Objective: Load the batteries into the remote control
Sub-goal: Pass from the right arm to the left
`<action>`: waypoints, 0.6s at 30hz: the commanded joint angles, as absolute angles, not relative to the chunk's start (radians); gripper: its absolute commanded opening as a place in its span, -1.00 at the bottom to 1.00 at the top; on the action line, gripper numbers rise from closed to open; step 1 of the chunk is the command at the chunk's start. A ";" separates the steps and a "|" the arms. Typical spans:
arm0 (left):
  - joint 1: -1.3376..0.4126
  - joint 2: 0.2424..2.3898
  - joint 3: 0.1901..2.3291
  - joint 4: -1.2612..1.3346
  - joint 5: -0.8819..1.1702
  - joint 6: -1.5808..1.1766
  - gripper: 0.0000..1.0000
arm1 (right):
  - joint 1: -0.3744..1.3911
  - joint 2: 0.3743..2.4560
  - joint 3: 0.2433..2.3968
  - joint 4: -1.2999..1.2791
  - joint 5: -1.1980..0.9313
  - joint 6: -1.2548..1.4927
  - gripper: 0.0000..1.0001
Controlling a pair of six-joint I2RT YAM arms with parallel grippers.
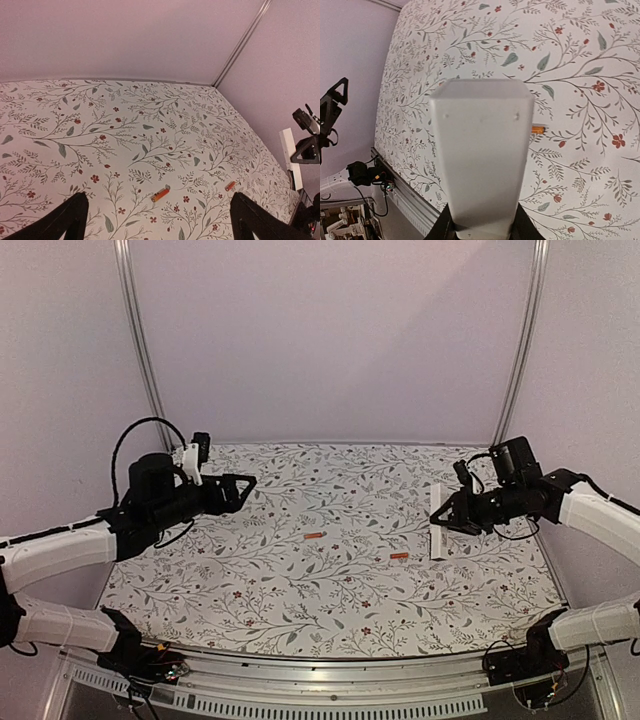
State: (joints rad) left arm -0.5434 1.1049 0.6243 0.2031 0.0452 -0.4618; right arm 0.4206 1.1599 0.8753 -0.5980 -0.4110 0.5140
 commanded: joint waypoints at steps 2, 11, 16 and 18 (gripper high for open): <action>-0.635 1.081 0.532 0.472 0.258 -0.289 0.99 | 0.429 1.190 0.928 -0.373 -0.835 0.453 -0.86; -0.798 1.119 0.506 0.559 0.418 0.056 0.99 | 0.503 1.282 1.034 -0.358 -1.087 0.402 -1.00; -0.889 1.188 0.582 0.526 0.419 0.207 0.99 | 0.603 1.327 1.061 -0.356 -1.141 0.390 -1.00; -0.923 1.219 0.610 0.523 0.399 0.255 0.99 | 0.641 1.340 1.070 -0.358 -1.142 0.385 -1.00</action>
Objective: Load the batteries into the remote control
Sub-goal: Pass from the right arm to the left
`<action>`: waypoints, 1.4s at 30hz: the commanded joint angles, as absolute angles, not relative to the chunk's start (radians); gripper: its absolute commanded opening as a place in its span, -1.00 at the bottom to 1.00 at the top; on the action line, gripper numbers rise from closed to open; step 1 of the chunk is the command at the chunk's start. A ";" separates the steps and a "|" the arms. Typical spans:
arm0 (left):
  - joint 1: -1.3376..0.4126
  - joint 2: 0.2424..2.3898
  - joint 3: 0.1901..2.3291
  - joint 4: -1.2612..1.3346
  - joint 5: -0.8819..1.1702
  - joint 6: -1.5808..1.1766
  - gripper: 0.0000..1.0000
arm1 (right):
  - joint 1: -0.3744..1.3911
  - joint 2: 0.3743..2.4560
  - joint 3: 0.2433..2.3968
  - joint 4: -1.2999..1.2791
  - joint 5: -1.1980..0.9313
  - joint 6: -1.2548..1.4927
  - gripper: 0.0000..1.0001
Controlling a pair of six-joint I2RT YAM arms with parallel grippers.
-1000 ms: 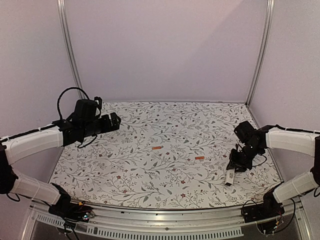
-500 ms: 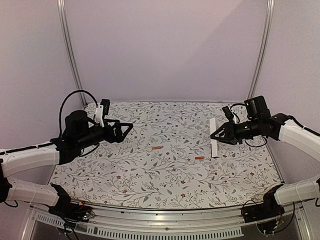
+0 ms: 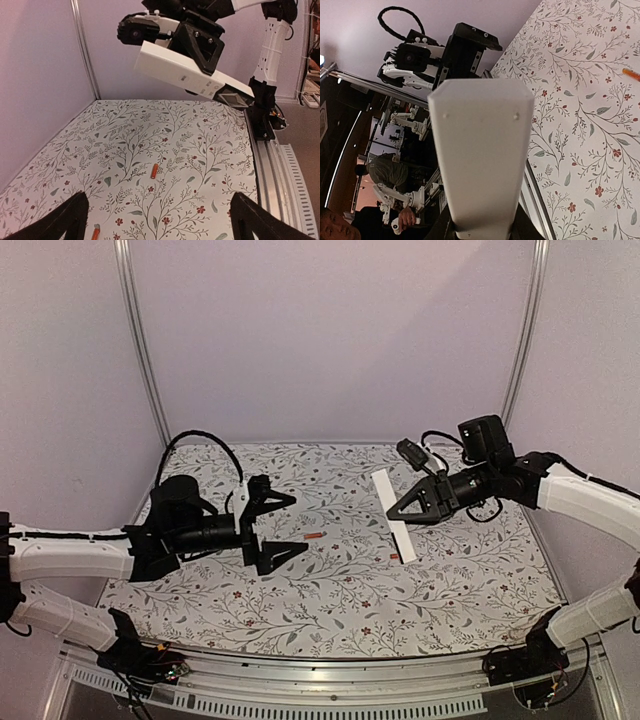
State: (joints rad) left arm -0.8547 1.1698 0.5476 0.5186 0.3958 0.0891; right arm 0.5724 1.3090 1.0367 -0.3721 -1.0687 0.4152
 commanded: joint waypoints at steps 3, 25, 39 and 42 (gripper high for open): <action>-0.938 1.243 0.625 0.556 0.400 0.253 0.99 | 0.663 1.362 1.105 -0.431 -1.097 0.366 -1.00; -0.934 1.362 0.919 0.290 0.271 -0.532 0.72 | 0.817 1.422 1.439 -0.959 -0.337 -0.093 -1.00; -0.952 1.461 1.043 0.138 0.211 -0.652 0.61 | 0.885 1.498 1.545 -1.011 -0.159 -0.116 -1.00; -0.954 1.475 1.045 0.147 0.210 -0.664 0.57 | 0.901 1.520 1.567 -1.017 -0.140 -0.119 -1.00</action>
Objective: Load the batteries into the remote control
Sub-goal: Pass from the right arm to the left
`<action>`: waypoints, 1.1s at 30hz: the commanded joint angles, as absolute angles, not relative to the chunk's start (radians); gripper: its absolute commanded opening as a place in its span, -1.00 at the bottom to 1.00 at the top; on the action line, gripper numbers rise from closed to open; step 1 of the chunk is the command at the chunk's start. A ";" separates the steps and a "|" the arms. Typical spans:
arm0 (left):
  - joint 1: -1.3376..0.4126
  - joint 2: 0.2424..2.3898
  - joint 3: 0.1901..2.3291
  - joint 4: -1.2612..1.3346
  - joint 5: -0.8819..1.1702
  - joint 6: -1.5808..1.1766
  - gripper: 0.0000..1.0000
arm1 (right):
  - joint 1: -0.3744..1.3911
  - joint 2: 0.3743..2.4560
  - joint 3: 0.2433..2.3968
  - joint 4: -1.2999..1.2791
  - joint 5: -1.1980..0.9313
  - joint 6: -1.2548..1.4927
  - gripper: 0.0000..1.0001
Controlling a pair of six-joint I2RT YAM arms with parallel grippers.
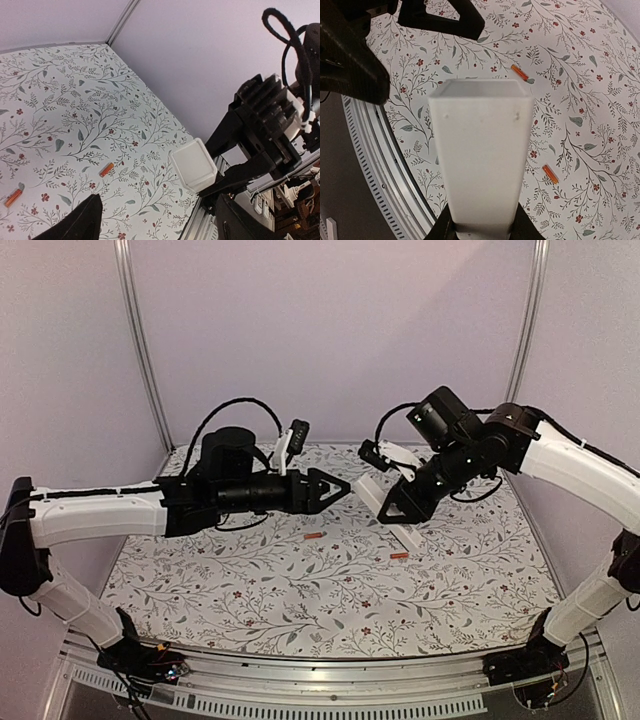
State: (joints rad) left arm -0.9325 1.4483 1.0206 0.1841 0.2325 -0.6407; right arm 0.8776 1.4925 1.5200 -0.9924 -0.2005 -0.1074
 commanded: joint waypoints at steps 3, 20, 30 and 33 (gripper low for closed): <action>-0.956 1.483 1.044 0.174 0.222 -0.675 0.55 | 0.919 1.541 1.587 -1.030 -0.109 -0.126 -1.00; -0.961 1.560 1.137 0.114 0.221 -0.669 0.27 | 0.979 1.607 1.676 -1.059 0.043 -0.137 -1.00; -0.962 1.571 1.137 0.142 0.226 -0.695 -0.07 | 0.981 1.623 1.687 -1.065 0.057 -0.134 -1.00; -0.960 1.576 1.135 0.160 0.246 -0.710 -0.22 | 0.981 1.623 1.689 -1.063 0.065 -0.132 -1.00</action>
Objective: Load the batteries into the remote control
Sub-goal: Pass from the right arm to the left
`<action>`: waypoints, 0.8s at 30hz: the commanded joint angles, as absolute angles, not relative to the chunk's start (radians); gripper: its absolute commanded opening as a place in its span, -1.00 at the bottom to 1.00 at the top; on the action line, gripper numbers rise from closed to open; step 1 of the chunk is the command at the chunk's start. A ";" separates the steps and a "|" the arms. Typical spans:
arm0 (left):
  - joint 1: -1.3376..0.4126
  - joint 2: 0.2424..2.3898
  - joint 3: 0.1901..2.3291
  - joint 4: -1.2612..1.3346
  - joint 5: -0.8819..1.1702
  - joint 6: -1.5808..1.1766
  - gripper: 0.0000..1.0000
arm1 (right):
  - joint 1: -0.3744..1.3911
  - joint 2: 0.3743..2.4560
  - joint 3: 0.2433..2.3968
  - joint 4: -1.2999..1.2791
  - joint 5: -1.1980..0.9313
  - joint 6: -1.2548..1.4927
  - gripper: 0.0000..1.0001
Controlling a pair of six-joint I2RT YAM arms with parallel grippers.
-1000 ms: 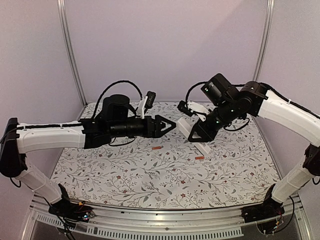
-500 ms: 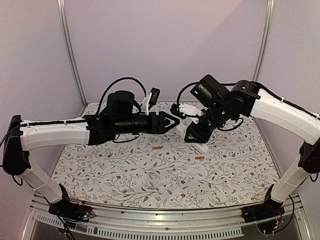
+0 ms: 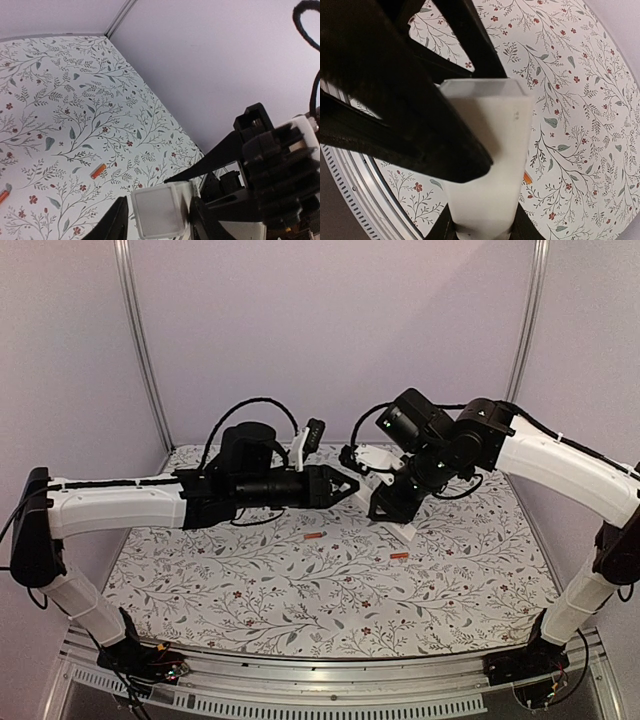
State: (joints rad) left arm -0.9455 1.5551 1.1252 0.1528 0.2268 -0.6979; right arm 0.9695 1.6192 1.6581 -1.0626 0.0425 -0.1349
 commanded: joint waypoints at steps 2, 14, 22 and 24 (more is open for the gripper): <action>-0.958 1.573 1.131 0.167 0.251 -0.717 -0.33 | 0.981 1.624 1.687 -1.062 0.075 -0.132 -1.00; -0.914 1.521 1.053 0.277 0.297 -0.787 -0.89 | 0.980 1.603 1.655 -1.013 0.114 -0.112 -0.23; -0.844 1.474 0.966 0.419 0.340 -0.872 -1.00 | 0.939 1.491 1.544 -0.875 0.047 -0.082 0.58; -0.818 1.461 0.934 0.482 0.371 -0.909 -1.00 | 0.897 1.438 1.479 -0.807 -0.037 -0.064 0.70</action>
